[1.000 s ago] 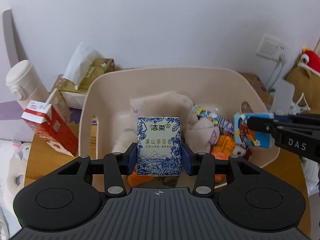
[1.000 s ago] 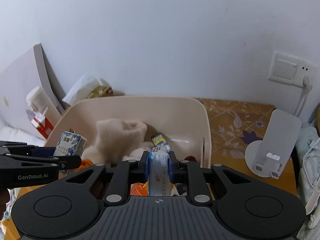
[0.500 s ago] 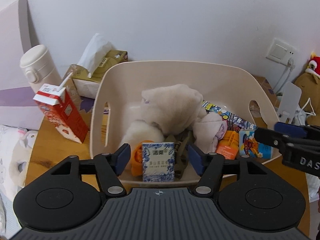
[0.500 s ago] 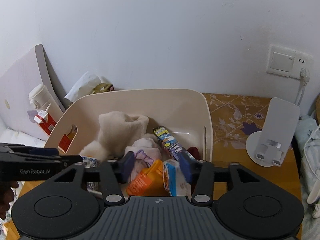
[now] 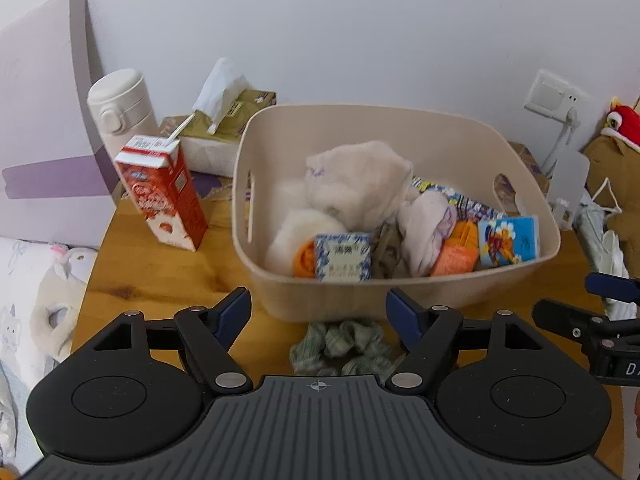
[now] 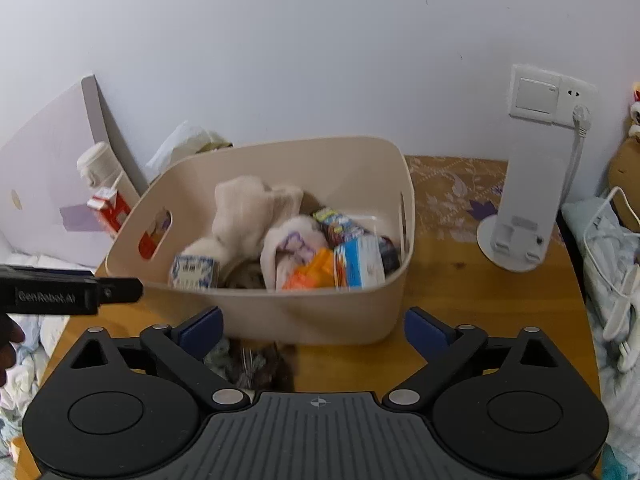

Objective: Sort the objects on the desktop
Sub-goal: 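Return both tools to the pile, left tool toward the wrapped bread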

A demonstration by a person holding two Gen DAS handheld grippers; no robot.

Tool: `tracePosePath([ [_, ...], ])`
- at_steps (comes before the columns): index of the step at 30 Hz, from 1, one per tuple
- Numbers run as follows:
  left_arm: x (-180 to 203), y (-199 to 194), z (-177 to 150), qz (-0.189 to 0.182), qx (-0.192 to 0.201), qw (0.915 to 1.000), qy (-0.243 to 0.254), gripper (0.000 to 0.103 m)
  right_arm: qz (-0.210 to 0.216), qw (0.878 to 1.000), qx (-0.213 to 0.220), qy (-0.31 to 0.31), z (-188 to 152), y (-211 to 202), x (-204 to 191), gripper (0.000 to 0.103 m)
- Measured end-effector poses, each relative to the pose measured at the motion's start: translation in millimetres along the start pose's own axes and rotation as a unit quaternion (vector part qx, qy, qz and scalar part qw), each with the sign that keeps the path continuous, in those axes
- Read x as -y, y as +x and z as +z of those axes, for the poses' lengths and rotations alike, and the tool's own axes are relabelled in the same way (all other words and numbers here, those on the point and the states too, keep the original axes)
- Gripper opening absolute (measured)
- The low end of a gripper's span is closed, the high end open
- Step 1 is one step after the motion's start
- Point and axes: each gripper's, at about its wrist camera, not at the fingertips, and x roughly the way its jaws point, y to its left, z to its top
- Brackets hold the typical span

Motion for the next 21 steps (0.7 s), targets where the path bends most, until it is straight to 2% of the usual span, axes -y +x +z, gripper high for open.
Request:
tracePosePath([
  [12, -18, 4, -42, 0.003, -0.041, 0.9989, 0.021, 0.076, -0.025, 0.998, -0.062, -0.001, -52, 8, -4, 0.103],
  [21, -20, 17, -66, 0.005, -0.070, 0.9966, 0.044, 0.076, -0.040, 0.994, -0.104, -0.003, -74, 22, -2, 0.103],
])
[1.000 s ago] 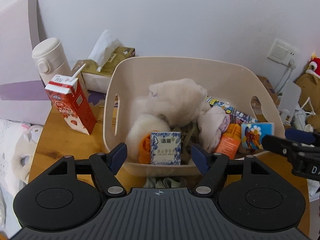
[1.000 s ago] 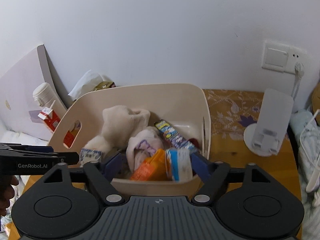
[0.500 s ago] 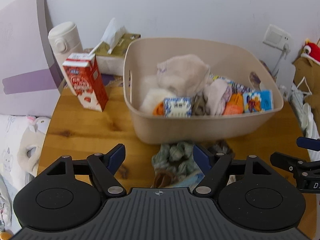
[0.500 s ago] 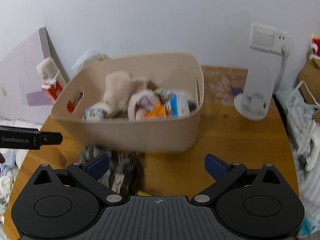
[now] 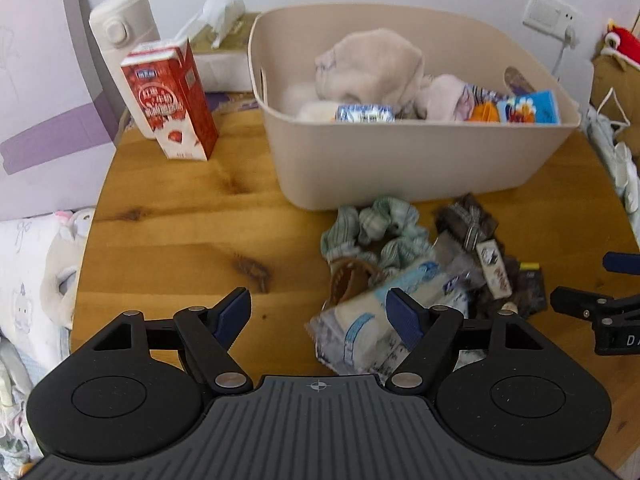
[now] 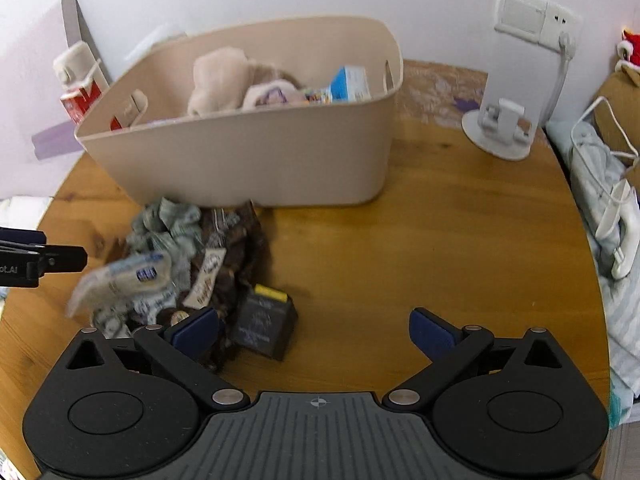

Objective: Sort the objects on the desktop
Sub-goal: 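Return both tools to the pile, left tool toward the wrapped bread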

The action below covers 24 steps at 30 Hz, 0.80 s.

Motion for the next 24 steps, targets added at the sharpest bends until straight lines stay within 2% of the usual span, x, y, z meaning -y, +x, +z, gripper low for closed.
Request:
tracePosePath([
  [9, -1, 12, -5, -0.007, -0.020, 0.9998, 0.004, 0.076, -0.020, 0.999, -0.025, -0.011, -6, 18, -4, 0.103],
  [15, 3, 11, -8, -0.025, -0.021, 0.9994, 0.010, 0.076, -0.016, 0.999, -0.035, -0.018, -8, 27, -7, 0.103],
  [24, 22, 8, -10, -0.041, 0.006, 0.9968, 0.069, 0.076, -0.012, 0.999, -0.038, -0.032, -4, 36, -15, 0.103],
])
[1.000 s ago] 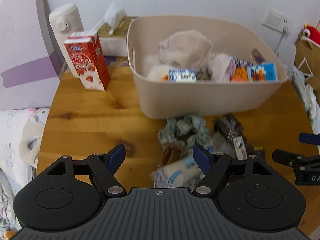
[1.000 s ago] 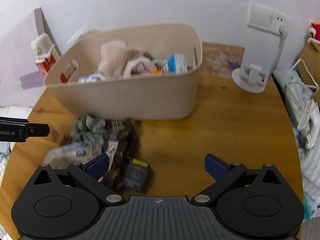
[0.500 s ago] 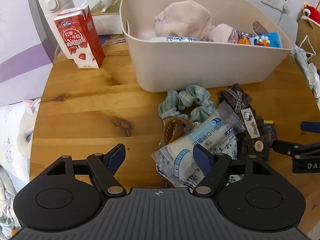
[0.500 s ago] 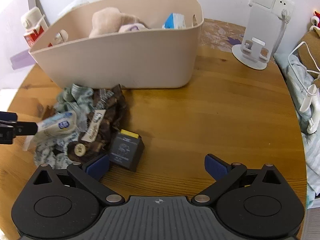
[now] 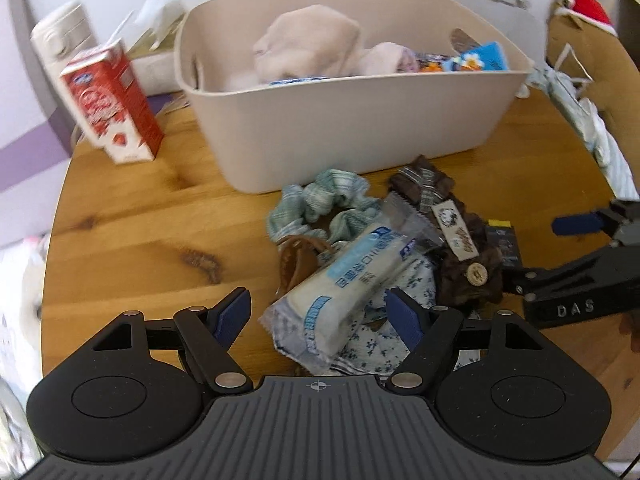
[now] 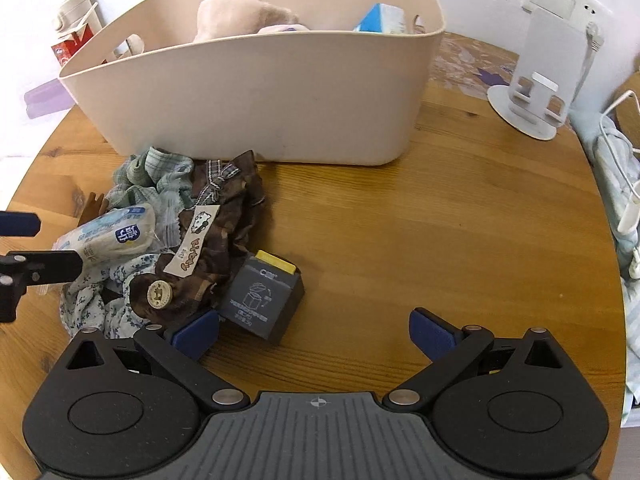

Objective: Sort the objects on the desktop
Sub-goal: 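Return both tools to the pile, left tool toward the wrapped bread, then grasp the wrapped bread with the left tool while the right tool grasps the black box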

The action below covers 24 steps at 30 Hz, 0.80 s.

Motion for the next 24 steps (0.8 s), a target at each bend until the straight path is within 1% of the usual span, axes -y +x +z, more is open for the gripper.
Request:
tracePosePath([
  [6, 13, 4, 0, -0.006, 0.015, 0.9989, 0.045, 0.076, -0.005, 1.000, -0.002, -0.004, 1, 3, 0, 0.103],
  [9, 19, 8, -2, -0.001, 0.017, 0.9976, 0.067, 0.074, -0.009, 1.000, 0.000, -0.002, 2, 4, 4, 0.103],
  [11, 21, 11, -3, -0.001, 0.012, 0.9968, 0.078, 0.069, -0.011, 1.000, 0.000, 0.001, 2, 5, 7, 0.103],
  [12, 22, 13, -3, -0.003, 0.009, 0.9965, 0.083, 0.068, -0.012, 1.000, 0.001, 0.002, 1, 4, 8, 0.103],
  [16, 25, 16, -3, -0.007, 0.010, 0.9960, 0.089, 0.064, -0.012, 1.000, 0.001, 0.003, 3, 6, 11, 0.103],
  [19, 27, 18, 0, -0.012, 0.010, 0.9960, 0.088, 0.064, -0.009, 1.000, 0.004, 0.004, 4, 6, 13, 0.103],
  [24, 32, 22, 3, -0.012, 0.010, 0.9947, 0.102, 0.064, -0.001, 1.000, 0.009, -0.001, 5, 7, 11, 0.103],
])
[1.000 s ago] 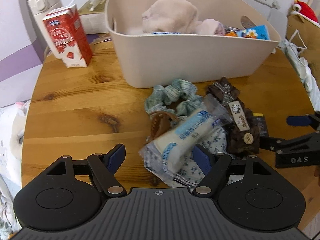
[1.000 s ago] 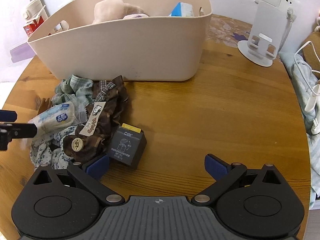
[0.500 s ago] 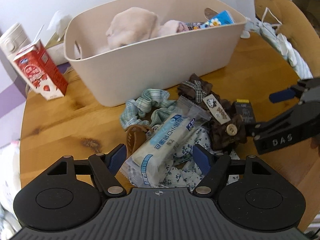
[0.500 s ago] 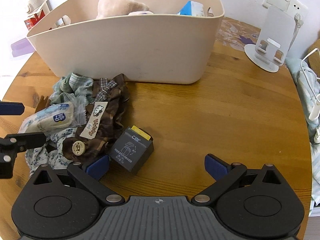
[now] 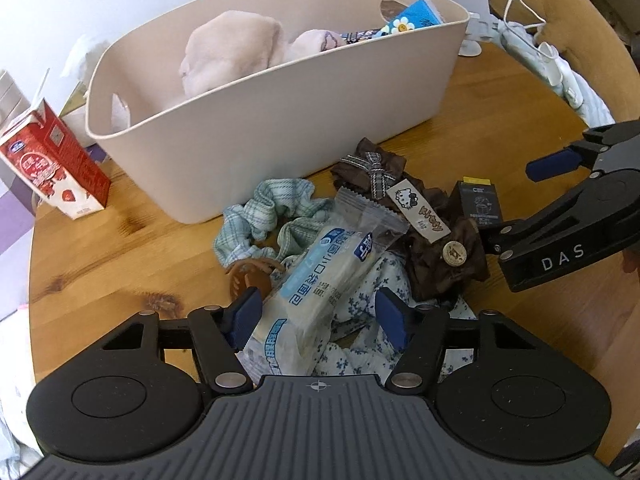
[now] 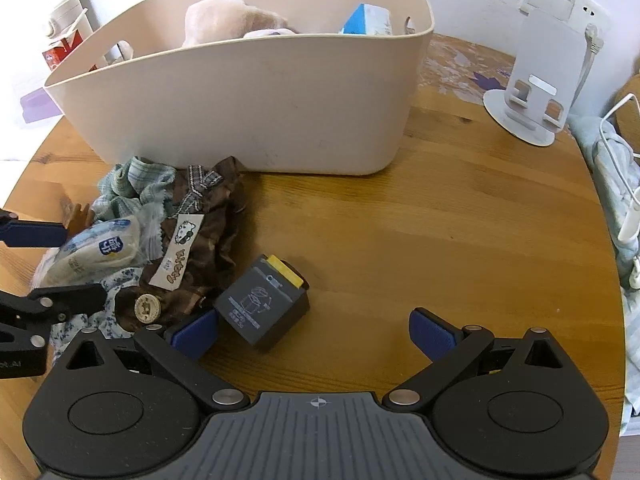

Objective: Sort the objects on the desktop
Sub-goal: 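Grasp the wrapped bread with the left tool while the right tool grasps the black box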

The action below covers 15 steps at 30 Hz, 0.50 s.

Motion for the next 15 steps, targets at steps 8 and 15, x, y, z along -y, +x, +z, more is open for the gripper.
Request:
tracePosePath([
  [8, 1.3, 5.4, 4.6, 0.004, -0.006, 1.0000, 0.001, 0.051, 0.011, 1.000, 0.005, -0.008, 1.4, 0.3, 1.7, 0.095],
  [15, -0.2, 3.7, 5.6, 0.003, -0.006, 0.9999, -0.010, 0.039, 0.009, 1.000, 0.014, -0.001, 1.3, -2.4, 2.8, 0.087],
])
